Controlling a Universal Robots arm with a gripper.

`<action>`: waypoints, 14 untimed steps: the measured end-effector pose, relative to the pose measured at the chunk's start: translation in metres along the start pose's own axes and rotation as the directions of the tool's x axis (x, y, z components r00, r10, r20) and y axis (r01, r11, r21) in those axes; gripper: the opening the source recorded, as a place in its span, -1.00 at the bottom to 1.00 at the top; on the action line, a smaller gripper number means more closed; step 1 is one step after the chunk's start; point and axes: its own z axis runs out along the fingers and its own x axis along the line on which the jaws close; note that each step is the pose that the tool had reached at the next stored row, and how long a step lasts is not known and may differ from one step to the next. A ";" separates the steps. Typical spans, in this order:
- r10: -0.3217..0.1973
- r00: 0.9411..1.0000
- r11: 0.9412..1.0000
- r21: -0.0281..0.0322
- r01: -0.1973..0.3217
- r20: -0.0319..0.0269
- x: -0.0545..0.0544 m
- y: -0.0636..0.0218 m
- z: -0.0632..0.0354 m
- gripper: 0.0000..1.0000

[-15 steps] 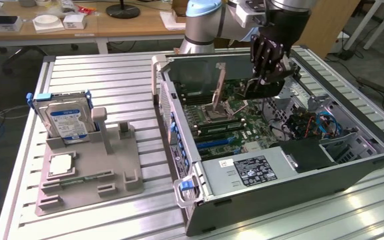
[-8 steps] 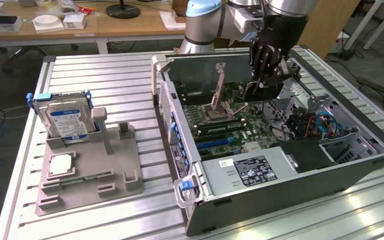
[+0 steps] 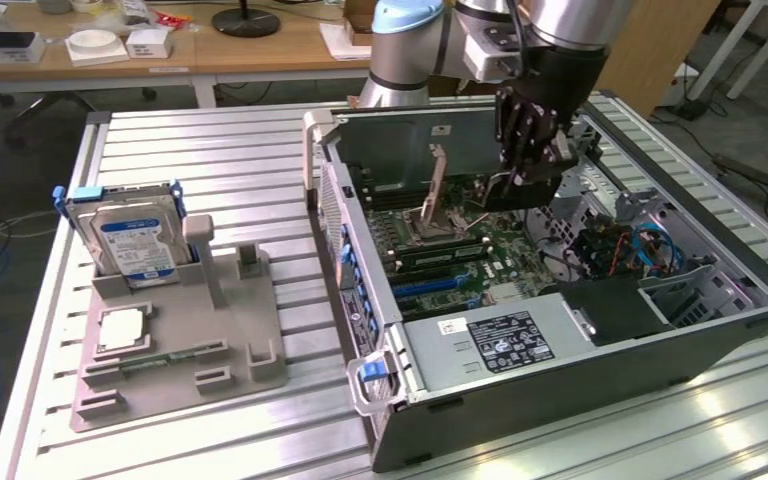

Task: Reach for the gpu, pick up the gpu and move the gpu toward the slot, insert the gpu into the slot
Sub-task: 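Insert the gpu into the slot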

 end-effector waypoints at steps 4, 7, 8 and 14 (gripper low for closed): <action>0.000 1.000 1.000 0.000 0.000 0.000 0.000 0.0001 0.0021 -0.47; 0.000 1.000 1.000 0.000 0.000 0.000 0.000 0.0005 0.0042 -0.47; 0.000 1.000 1.000 0.000 0.000 0.000 0.000 0.0012 0.0047 -0.47; 0.000 1.000 1.000 0.000 0.000 0.000 0.001 0.0090 0.0060 -0.47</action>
